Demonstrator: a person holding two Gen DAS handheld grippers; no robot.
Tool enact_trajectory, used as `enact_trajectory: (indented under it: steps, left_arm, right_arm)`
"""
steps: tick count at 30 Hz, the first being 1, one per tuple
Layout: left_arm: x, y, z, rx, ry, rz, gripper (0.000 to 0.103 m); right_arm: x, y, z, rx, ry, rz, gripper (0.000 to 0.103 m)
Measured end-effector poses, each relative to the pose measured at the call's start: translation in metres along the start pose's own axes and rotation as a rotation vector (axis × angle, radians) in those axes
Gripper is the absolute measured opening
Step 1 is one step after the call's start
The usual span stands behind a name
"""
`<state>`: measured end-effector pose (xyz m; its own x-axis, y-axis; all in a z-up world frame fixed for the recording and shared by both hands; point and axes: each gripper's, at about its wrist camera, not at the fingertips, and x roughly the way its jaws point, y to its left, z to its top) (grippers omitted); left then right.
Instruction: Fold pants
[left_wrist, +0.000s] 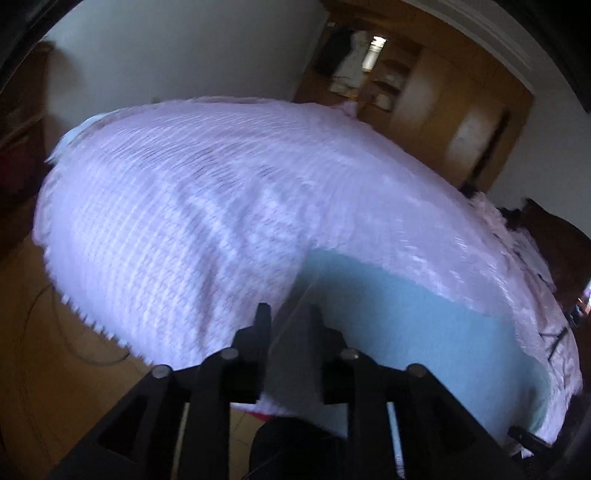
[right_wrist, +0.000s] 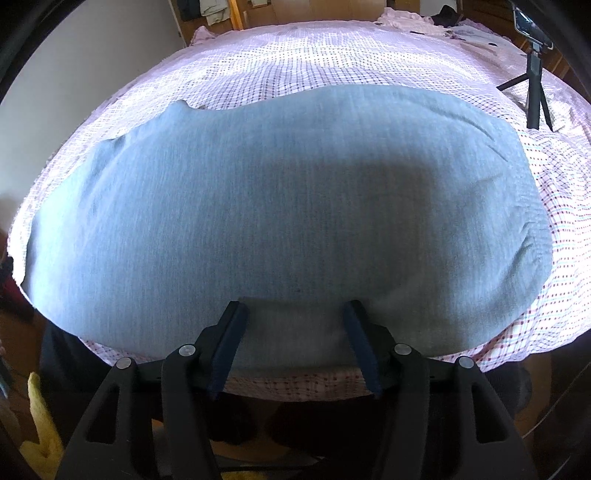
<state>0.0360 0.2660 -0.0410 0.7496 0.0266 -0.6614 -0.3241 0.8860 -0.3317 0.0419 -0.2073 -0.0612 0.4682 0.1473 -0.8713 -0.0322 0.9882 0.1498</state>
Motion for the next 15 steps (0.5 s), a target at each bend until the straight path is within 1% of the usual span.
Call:
enact_trajectory:
  steps: [3, 4, 8, 11, 15]
  left_arm:
    - [0.013, -0.012, 0.013, 0.049, 0.028, -0.055, 0.037]
    - [0.02, -0.016, 0.018, 0.07, 0.036, -0.069, 0.039]
    - [0.047, -0.025, 0.03, 0.126, 0.076, -0.083, 0.04]
    - [0.065, -0.027, 0.028, 0.131, 0.117, -0.09, 0.04]
    - [0.079, -0.024, 0.027, 0.134, 0.136, -0.093, 0.04]
  right_arm:
    - [-0.007, 0.007, 0.005, -0.001, 0.005, -0.011, 0.051]
    - [-0.01, 0.008, 0.007, 0.004, -0.001, -0.001, 0.051]
    - [-0.023, 0.012, 0.013, 0.032, -0.035, 0.041, 0.051]
    - [-0.027, 0.015, 0.018, 0.049, -0.051, 0.058, 0.051]
    - [-0.025, 0.019, 0.02, 0.059, -0.053, 0.067, 0.051]
